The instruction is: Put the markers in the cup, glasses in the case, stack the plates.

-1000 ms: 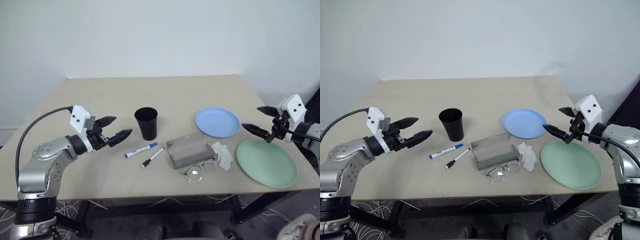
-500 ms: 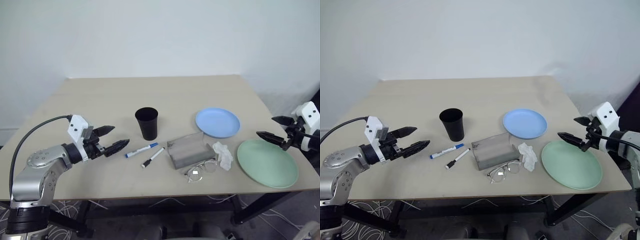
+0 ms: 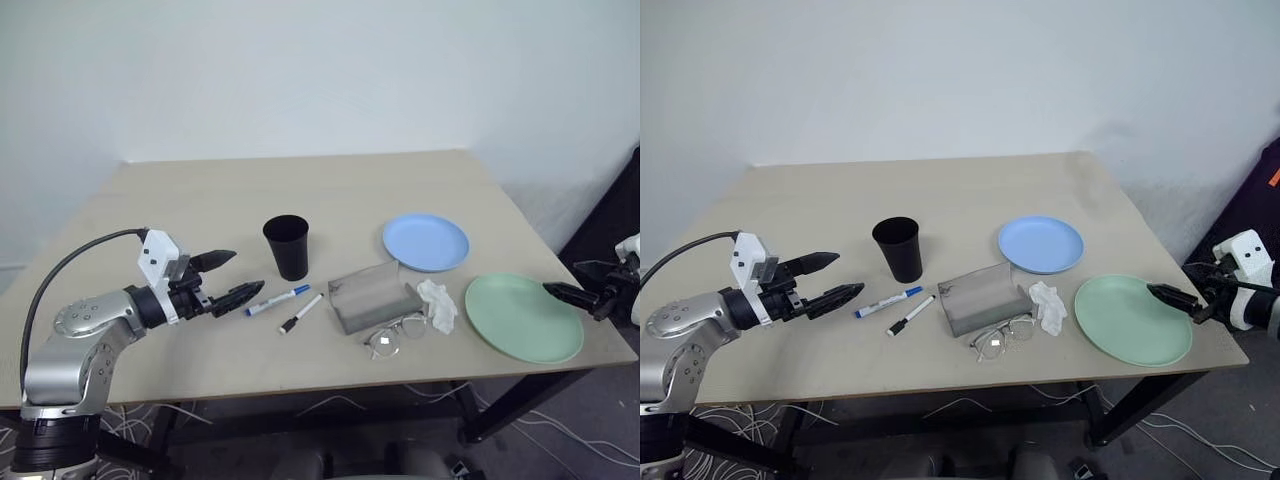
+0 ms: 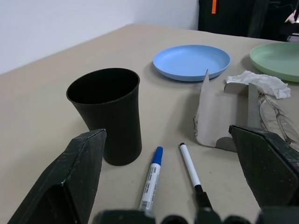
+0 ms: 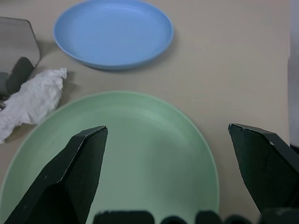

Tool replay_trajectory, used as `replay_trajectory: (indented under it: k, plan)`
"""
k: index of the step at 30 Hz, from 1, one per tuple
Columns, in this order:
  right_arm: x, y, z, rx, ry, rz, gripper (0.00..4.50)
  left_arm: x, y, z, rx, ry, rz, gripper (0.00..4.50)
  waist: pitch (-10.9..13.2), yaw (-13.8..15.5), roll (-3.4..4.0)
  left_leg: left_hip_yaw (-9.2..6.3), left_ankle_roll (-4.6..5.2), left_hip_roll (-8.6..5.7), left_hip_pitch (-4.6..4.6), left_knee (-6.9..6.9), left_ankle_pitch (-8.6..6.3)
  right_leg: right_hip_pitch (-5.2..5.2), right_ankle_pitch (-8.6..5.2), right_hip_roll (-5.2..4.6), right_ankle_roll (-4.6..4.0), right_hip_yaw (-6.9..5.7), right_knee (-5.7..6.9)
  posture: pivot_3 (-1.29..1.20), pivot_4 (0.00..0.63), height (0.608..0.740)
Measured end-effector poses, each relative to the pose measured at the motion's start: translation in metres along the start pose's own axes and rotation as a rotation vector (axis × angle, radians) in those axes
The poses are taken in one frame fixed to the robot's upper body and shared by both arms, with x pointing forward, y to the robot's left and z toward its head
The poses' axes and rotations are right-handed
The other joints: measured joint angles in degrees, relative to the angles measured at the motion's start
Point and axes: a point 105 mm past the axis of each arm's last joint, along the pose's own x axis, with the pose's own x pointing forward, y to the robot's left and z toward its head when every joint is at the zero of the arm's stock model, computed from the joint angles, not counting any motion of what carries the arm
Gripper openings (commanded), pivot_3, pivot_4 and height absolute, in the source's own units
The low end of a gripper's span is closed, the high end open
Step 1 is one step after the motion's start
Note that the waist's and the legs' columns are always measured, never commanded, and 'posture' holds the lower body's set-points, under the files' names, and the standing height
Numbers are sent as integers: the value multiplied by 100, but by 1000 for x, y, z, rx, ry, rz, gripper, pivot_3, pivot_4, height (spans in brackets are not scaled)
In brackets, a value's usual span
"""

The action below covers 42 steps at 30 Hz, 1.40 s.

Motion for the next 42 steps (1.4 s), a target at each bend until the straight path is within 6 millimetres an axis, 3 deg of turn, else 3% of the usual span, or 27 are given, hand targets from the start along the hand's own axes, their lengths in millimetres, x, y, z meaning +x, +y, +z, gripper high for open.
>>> replay_trajectory:
  k: [9,13,28,32,39,42]
  plan:
    - [-2,-17,-35,140,64,-89,4500,3,-3,-2,-8,-2,-13,4477,0,-2,3,107,3,74,5,17,-3,-12,0,-5,0,-32,-25,0,0,727]
    - [5,-14,-53,204,91,-103,4500,4,-4,-3,-10,0,-18,4477,0,-31,4,115,2,86,6,17,-3,-16,0,-4,0,-42,-26,0,0,727]
    - [26,-1,-76,306,143,-111,4500,7,-8,2,6,-7,-19,4477,0,-28,12,128,-3,124,5,22,-6,-21,0,-2,0,-87,-29,0,0,727]
    - [26,-1,-78,321,152,-114,3614,7,-9,2,7,-9,-14,4500,0,-29,11,129,-6,127,6,22,-8,-22,0,-2,0,-92,-29,0,0,727]
    - [27,1,-78,368,155,-116,1150,7,-8,2,2,-6,-6,4500,0,-30,11,134,-10,131,6,22,-10,-24,0,-2,0,-94,-29,0,0,727]
    - [29,4,-69,410,109,-99,167,7,-8,2,1,-6,-5,4500,0,-29,11,132,-12,132,6,22,-12,-24,0,-1,0,-97,-29,0,0,727]
